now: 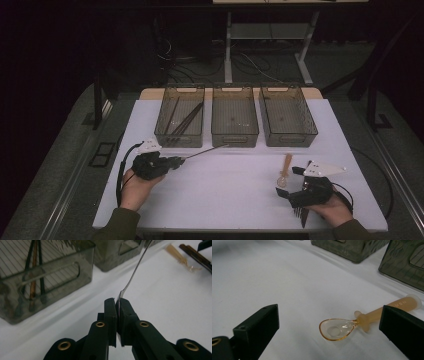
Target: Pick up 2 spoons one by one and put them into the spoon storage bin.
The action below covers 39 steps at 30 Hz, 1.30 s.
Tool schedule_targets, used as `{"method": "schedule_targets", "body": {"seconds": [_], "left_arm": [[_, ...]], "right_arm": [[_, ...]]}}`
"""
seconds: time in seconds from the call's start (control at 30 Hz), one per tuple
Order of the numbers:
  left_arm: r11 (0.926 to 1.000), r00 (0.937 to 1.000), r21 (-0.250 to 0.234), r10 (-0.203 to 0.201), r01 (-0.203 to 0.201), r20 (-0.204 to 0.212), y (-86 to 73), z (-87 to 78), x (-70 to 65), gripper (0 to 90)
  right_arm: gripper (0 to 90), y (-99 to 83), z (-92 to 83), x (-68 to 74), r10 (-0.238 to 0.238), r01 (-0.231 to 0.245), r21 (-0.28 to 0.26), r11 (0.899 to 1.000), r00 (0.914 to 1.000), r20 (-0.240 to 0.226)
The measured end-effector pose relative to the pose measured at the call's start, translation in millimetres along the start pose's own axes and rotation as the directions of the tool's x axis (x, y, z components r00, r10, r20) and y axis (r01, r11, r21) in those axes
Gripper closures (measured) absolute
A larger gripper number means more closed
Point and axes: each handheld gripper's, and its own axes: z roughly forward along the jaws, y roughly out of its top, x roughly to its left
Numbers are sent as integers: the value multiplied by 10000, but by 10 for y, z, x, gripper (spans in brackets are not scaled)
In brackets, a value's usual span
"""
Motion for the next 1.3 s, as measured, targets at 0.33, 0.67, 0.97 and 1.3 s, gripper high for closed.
{"method": "schedule_targets", "body": {"seconds": [0.33,0.67,0.97,1.3], "left_arm": [[9995,9998,-258,190,-191,-65,230,144,-37,865],[9981,9996,-550,265,-272,-134,480,330,-55,865],[9959,9997,-891,173,-185,-144,751,544,-61,865],[9963,9987,-856,17,-60,-503,1035,811,-34,864]], "right_arm": [[25,-5,-3,-9,75,-75,1,10000,10000,53],[25,-8,-7,-14,66,-66,3,10000,10000,53],[25,-5,-8,-4,151,-151,-4,9999,9999,-3],[25,-8,-18,-12,132,-132,-83,9999,9999,-21]]}}
